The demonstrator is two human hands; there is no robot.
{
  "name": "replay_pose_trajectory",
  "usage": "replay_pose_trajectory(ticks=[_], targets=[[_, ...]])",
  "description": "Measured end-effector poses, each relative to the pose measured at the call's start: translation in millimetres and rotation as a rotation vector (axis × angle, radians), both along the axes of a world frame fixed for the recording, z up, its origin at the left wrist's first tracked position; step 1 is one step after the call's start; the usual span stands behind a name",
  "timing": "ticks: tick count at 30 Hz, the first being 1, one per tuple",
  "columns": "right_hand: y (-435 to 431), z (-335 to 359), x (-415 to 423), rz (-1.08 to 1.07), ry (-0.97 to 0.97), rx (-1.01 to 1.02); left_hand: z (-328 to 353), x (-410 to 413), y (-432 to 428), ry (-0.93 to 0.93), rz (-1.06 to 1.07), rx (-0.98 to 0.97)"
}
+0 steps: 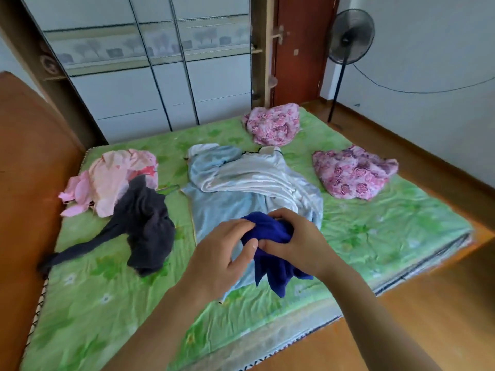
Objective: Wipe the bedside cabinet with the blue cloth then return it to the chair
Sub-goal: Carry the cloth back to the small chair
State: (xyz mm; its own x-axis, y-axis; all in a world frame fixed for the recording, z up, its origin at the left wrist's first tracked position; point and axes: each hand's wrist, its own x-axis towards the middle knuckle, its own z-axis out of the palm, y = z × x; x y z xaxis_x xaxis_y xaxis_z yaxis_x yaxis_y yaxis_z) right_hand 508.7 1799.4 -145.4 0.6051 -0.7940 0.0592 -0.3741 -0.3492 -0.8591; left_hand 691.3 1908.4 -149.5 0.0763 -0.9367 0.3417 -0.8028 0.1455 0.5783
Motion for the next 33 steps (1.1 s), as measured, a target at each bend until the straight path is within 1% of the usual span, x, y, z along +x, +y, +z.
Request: replay_pose_trajectory(ticks=[4,9,15,19,25,28,33], targets=[[-35.5,-6.2,-59.4,-0.145,0.023,0.001,-3.0,-45.6,-62.4,0.017,-0.145,0.027],[-65.4,-9.1,-132.6,-0.413,0.053,0.007,-6.2,-106.6,-141.4,0.035,-0.391,0.038],[-69.5,7.9,-213.0,-0.778,0.128,-0.022,-4.6,-193.9,-217.1,0.101,-0.741,-0.002],[-64.2,12.7,-259.5,-0.982,0.186,-0.076,-1.7,-253.0,-248.5,0.093,-0.938,-0.013],[-52.9,4.5,-323.3,-1.177,0.120,-0.086,2.8,-332.8,-275.1,0.074,-1.145,-0.037],[-58.9,-12.1,-358.5,-1.225,0.076,-0.056,-10.5,-378.1,-295.8,0.080,-1.191,-0.031],[-78.8,-36.0,-437.5,-1.270,0.038,0.006,-34.0,-463.9,-322.2,0.027,-1.225,0.041]])
